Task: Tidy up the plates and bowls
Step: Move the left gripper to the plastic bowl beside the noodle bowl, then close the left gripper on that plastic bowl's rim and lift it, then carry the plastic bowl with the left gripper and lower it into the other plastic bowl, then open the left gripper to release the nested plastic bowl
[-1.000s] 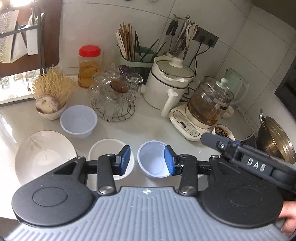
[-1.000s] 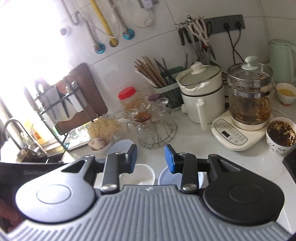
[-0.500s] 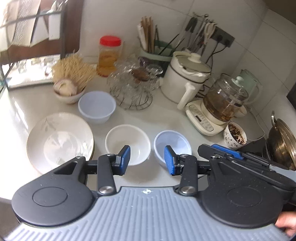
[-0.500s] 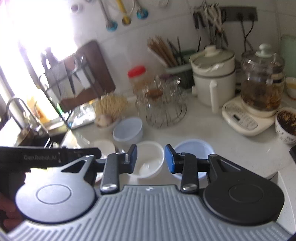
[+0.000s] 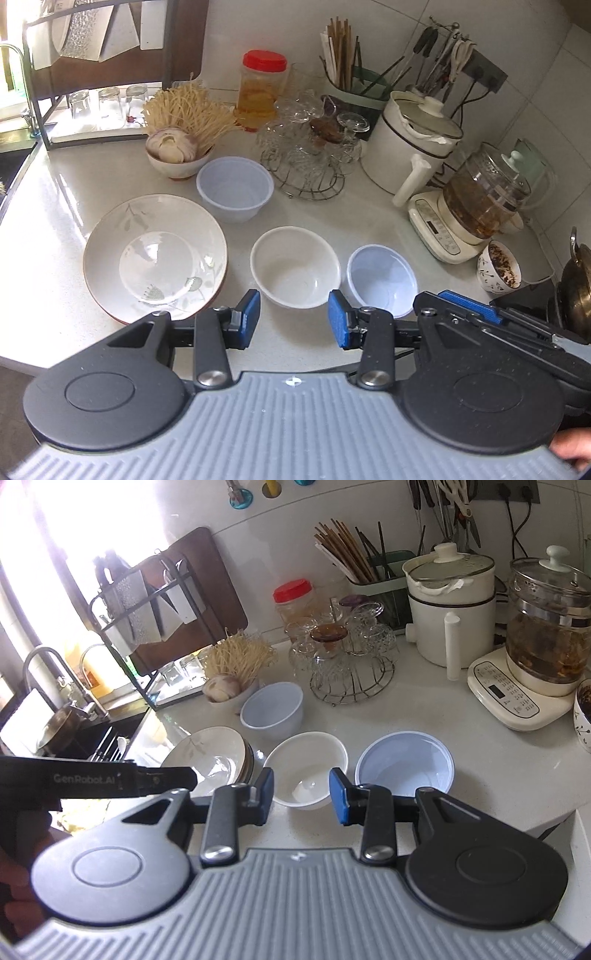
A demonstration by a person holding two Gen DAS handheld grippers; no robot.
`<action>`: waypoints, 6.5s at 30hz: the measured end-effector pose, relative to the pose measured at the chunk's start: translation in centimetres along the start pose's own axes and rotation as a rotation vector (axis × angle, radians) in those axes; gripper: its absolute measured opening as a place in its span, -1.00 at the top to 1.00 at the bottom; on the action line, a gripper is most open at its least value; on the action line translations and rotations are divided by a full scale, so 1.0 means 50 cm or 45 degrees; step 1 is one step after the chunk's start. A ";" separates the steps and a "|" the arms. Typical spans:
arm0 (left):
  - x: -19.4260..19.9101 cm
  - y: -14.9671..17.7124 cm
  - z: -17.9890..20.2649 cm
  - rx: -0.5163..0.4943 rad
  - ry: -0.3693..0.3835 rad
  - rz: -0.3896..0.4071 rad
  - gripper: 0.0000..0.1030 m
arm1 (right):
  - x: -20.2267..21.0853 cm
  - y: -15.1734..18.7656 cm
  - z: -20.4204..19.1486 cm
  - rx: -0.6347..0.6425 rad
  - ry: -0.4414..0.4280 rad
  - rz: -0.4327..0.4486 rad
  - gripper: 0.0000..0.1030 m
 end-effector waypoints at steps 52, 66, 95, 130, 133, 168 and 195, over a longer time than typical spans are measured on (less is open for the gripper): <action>-0.392 -0.182 -0.330 0.097 0.092 -0.178 -0.29 | -0.416 -0.062 -0.074 -0.133 0.138 -0.195 -0.58; -0.528 -0.159 -0.332 0.155 0.206 -0.362 0.00 | -0.539 -0.020 -0.026 -0.243 0.278 -0.339 0.12; -0.590 -0.177 -0.287 0.150 0.217 -0.370 0.64 | -0.541 0.008 0.001 -0.305 0.350 -0.383 0.80; -0.305 -0.171 -0.003 -0.057 0.335 -0.135 0.64 | -0.187 -0.073 0.048 -0.257 0.309 0.020 0.79; -0.286 -0.155 0.021 -0.070 0.336 -0.128 0.64 | -0.163 -0.068 0.063 -0.262 0.301 0.029 0.79; -0.329 0.006 0.187 -0.129 0.320 -0.241 0.64 | -0.093 0.011 0.244 -0.315 0.400 -0.055 0.75; -0.357 -0.003 0.177 -0.128 0.267 -0.246 0.28 | -0.112 0.013 0.288 -0.367 0.435 -0.107 0.04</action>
Point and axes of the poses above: each gripper's, at about its wrist camera, not at the fingertips, and x roughly against the way its jaws point, z to its right, y to its underside, the point moved 7 cm from there along -x, roughly the way its jaws point, and after that the axes turned 14 degrees about z, right-handed, at the moved point
